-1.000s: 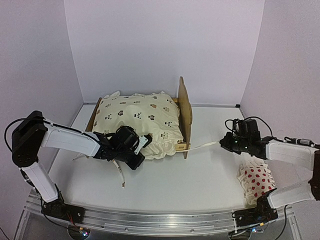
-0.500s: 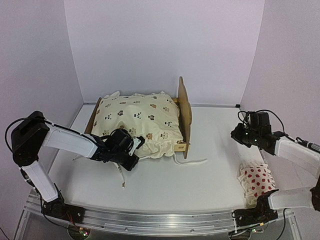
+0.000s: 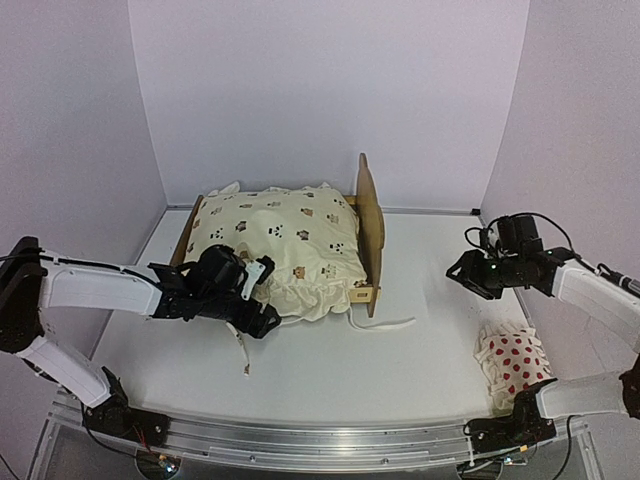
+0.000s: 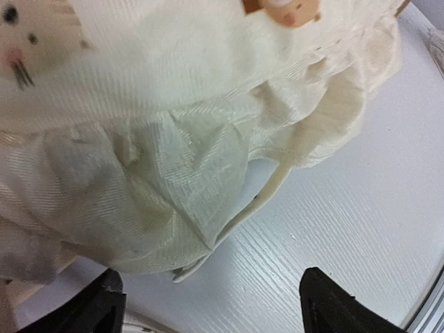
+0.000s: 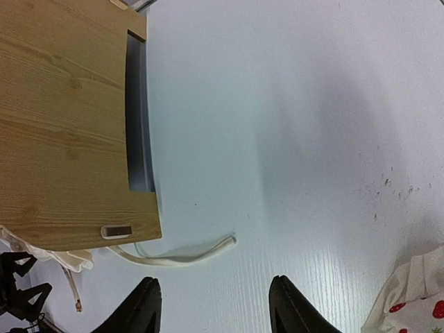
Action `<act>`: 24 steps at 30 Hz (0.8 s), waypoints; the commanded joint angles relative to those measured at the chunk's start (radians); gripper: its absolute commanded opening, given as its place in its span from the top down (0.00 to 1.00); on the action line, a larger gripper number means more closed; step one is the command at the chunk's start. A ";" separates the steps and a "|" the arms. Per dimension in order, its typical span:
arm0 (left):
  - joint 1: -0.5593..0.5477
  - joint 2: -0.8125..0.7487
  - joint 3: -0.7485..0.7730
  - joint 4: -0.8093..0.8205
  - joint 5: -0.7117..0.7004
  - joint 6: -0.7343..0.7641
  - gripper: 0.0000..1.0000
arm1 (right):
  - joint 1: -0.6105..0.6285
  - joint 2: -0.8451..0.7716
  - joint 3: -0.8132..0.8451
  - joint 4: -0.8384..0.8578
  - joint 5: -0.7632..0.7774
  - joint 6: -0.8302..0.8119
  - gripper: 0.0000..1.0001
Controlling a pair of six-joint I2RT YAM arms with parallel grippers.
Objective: Set up the pet bed
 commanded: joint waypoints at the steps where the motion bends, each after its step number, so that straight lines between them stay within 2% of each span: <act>1: 0.004 -0.135 -0.013 -0.078 -0.047 -0.052 0.01 | -0.001 -0.001 0.092 -0.192 -0.054 -0.024 0.40; 3: 0.004 -0.174 -0.010 -0.120 -0.068 -0.081 0.00 | 0.000 0.001 0.126 -0.272 -0.040 -0.022 0.34; 6: 0.004 -0.221 0.013 -0.201 -0.112 -0.134 0.00 | 0.001 0.000 0.181 -0.390 0.016 -0.020 0.05; 7: 0.004 -0.227 0.029 -0.237 -0.125 -0.158 0.00 | 0.001 -0.004 0.189 -0.432 0.037 -0.023 0.03; 12: 0.005 -0.241 0.088 -0.360 -0.170 -0.218 0.00 | 0.001 -0.030 0.198 -0.553 0.182 -0.038 0.02; 17: 0.004 -0.285 0.083 -0.363 -0.154 -0.257 0.00 | 0.001 -0.037 0.166 -0.640 0.352 0.026 0.02; 24: 0.004 -0.395 0.055 -0.338 -0.148 -0.275 0.00 | 0.001 -0.013 0.042 -0.660 0.515 0.115 0.02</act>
